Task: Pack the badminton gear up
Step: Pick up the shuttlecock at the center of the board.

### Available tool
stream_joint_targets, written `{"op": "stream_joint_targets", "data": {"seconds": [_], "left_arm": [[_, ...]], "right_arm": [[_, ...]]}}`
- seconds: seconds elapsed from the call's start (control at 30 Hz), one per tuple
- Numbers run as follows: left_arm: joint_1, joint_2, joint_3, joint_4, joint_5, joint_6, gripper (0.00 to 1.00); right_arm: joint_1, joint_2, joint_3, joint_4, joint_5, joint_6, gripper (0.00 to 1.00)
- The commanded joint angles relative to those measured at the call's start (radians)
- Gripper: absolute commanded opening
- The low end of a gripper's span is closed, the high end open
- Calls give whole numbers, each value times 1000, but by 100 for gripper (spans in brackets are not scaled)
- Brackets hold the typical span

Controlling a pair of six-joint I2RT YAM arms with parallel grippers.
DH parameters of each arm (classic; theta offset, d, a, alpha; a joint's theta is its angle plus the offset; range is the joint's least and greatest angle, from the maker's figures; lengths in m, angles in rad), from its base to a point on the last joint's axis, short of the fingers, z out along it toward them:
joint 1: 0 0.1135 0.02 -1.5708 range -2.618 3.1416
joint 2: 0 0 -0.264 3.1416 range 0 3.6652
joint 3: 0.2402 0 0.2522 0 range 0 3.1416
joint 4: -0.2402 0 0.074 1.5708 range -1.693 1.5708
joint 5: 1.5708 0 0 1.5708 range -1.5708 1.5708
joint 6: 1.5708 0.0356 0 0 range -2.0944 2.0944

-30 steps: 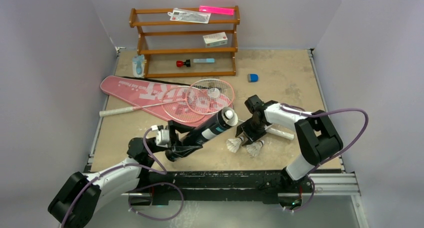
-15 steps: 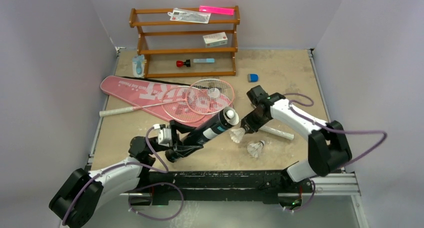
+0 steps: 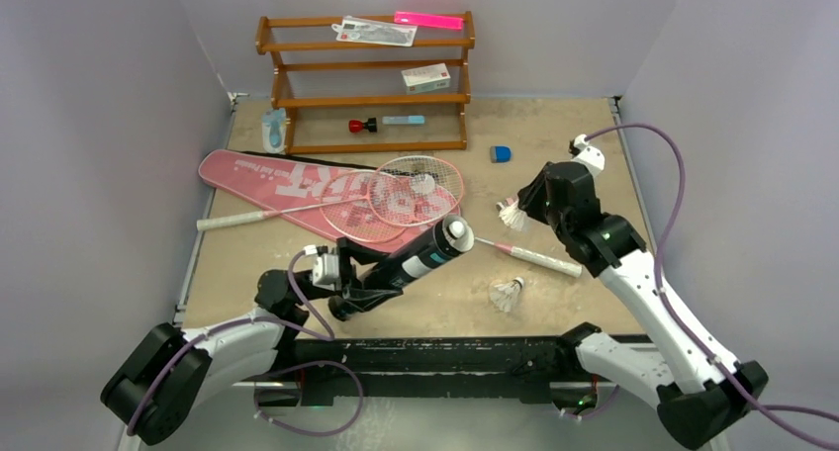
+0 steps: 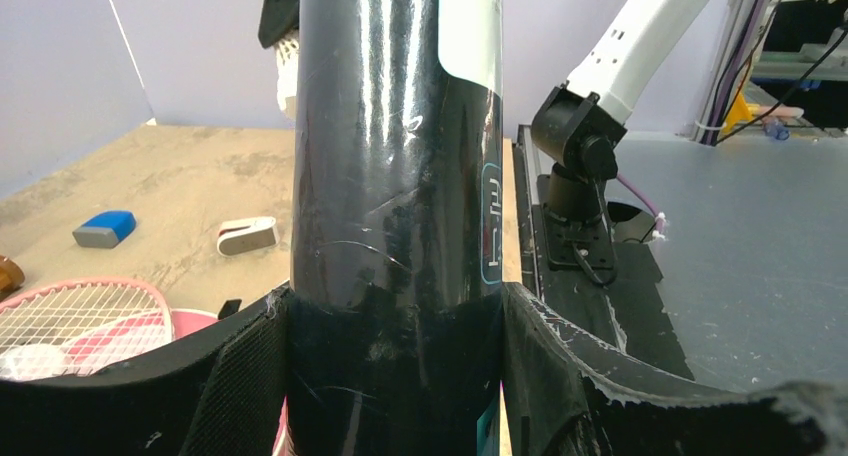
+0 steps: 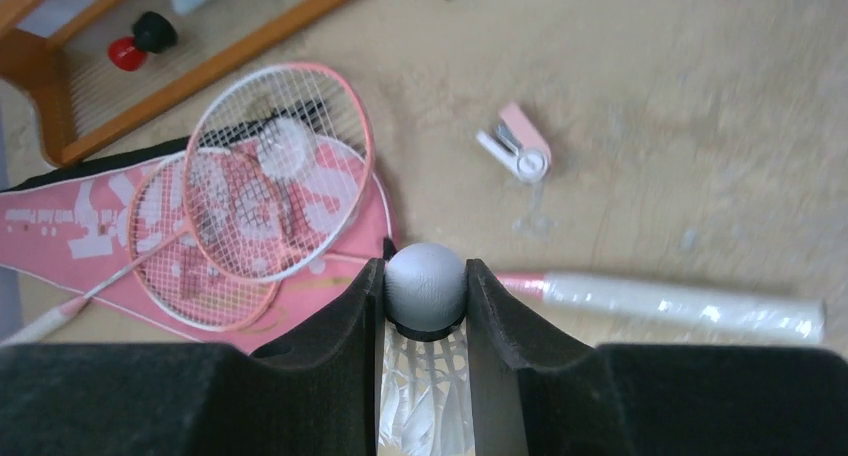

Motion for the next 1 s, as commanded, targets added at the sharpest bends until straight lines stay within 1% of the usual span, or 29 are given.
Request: {"op": "stream_joint_targets", "data": {"seconds": [0.0,0.1,0.23,0.3,0.4,0.47,0.57,0.67,0.8,0.97], "left_arm": [[-4,2,-48,152,-6,-57,47],[-3,7,-28,160,-1,-60,47],[-3,30,29,148,44,-62,48],[-3,56,42,183,66,-79,48],[-4,127,60,255,104,-126,48],[-3,198,58,360,106,-177,48],[-3,264,101,377,127,-218,48],[-3,282,137,377,132,-219,47],[-4,270,157,378,124,-206,48],[-4,260,154,376,118,-167,48]], "right_arm": [[1,-84,-28,244,42,-365,22],[0,-151,-27,340,-21,-460,22],[0,-239,-17,490,-173,-505,20],[1,-265,-4,543,-216,-505,11],[0,-290,18,591,-303,-504,5],[0,-305,22,615,-372,-505,4],[0,-334,14,645,-446,-512,3],[1,-373,-10,672,-533,-522,1],[0,-427,-51,716,-589,-527,0],[0,-444,-81,708,-574,-515,0]]}}
